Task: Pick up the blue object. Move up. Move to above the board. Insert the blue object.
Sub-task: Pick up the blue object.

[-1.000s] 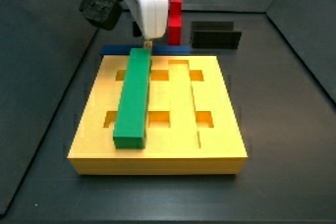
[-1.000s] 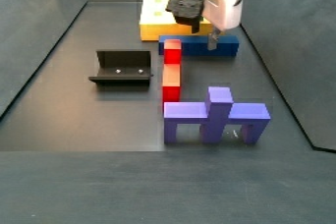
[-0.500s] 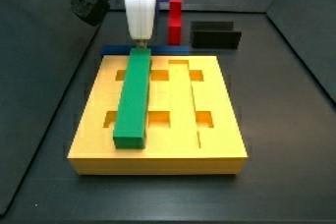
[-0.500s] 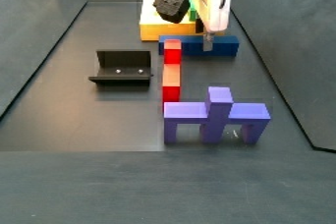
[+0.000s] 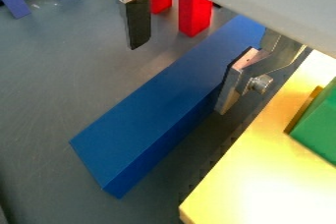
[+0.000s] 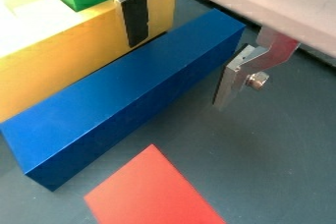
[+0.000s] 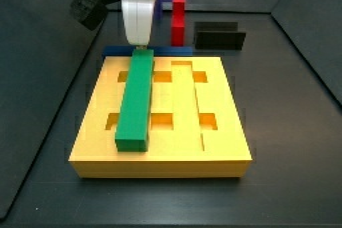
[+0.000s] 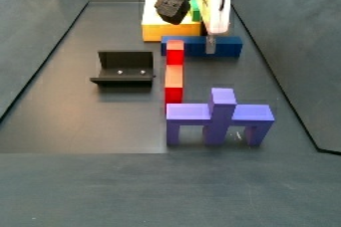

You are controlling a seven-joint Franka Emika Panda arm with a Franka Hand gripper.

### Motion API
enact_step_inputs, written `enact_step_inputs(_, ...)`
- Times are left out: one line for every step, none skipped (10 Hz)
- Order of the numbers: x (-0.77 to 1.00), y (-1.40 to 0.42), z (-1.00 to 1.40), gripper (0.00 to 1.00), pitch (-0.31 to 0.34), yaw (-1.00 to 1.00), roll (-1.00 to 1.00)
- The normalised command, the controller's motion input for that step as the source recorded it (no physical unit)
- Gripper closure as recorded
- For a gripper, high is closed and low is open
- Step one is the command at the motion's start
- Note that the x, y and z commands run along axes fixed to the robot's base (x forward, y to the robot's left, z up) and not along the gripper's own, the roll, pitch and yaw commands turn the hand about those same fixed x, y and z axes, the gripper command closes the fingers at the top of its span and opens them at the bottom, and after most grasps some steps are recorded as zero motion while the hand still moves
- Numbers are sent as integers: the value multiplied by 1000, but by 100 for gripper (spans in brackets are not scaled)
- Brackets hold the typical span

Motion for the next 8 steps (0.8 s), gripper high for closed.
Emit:
enact_step_inputs(51, 0, -274, 0, -17, 0, 0)
enact_step_inputs(120, 0, -206, 0, 0, 0, 0)
enact_step_inputs(94, 0, -91, 0, 0, 0, -33)
enact_step_inputs(0, 0, -29, 0, 0, -11, -27)
enact_step_inputs(0, 0, 0, 0, 0, -49, 0)
enact_step_inputs(0, 0, 0, 0, 0, 0, 6)
enact_step_inputs(0, 0, 0, 0, 0, 0, 9)
enact_step_inputs(0, 0, 0, 100, 0, 0, 0)
